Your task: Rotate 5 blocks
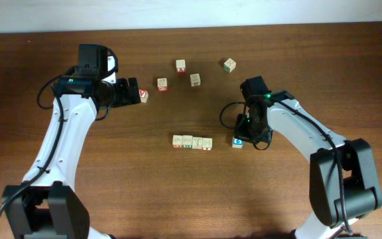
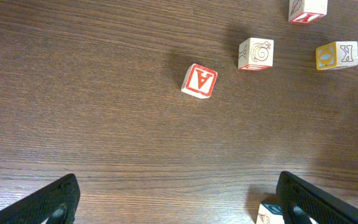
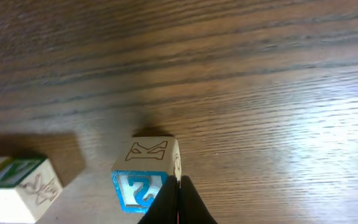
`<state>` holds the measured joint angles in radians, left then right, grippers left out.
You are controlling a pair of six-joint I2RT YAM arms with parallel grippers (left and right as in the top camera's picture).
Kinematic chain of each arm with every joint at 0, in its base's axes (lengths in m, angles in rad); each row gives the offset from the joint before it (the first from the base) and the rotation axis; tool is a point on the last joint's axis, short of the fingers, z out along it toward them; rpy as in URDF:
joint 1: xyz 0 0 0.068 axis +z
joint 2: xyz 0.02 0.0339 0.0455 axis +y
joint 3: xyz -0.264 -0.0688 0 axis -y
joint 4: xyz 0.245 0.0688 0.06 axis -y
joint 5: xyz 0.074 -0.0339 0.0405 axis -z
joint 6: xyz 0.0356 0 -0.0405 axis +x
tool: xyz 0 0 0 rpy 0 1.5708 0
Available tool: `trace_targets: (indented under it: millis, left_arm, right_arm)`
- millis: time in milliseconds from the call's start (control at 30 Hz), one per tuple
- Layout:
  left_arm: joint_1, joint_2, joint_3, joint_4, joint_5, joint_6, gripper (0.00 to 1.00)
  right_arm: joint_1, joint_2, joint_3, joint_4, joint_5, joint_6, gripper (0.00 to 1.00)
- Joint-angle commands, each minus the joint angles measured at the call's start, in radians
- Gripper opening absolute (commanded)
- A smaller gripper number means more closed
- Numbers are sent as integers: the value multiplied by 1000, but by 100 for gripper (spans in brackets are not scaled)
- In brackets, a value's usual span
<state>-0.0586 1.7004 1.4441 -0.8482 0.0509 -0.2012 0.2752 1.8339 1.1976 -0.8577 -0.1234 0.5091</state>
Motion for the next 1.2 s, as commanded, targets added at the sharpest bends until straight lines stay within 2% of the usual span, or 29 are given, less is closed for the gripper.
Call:
trace_targets:
  millis: [0, 267, 433, 767, 1167]
  left_arm:
    - [3, -18, 12, 1, -7, 16, 99]
    - [3, -18, 12, 1, -6, 16, 99]
    - [3, -18, 12, 1, -6, 16, 99]
    - [3, -18, 12, 1, -6, 16, 99]
    - [3, -18, 12, 1, -6, 16, 99]
  right_arm:
    - [14, 43, -14, 1, -88, -101, 4]
    - [65, 41, -13, -28, -120, -108, 4]
    - [80, 42, -14, 6, -131, 45, 4]
    - [136, 42, -15, 69, -100, 78, 4]
    - [139, 34, -12, 103, -63, 90, 4]
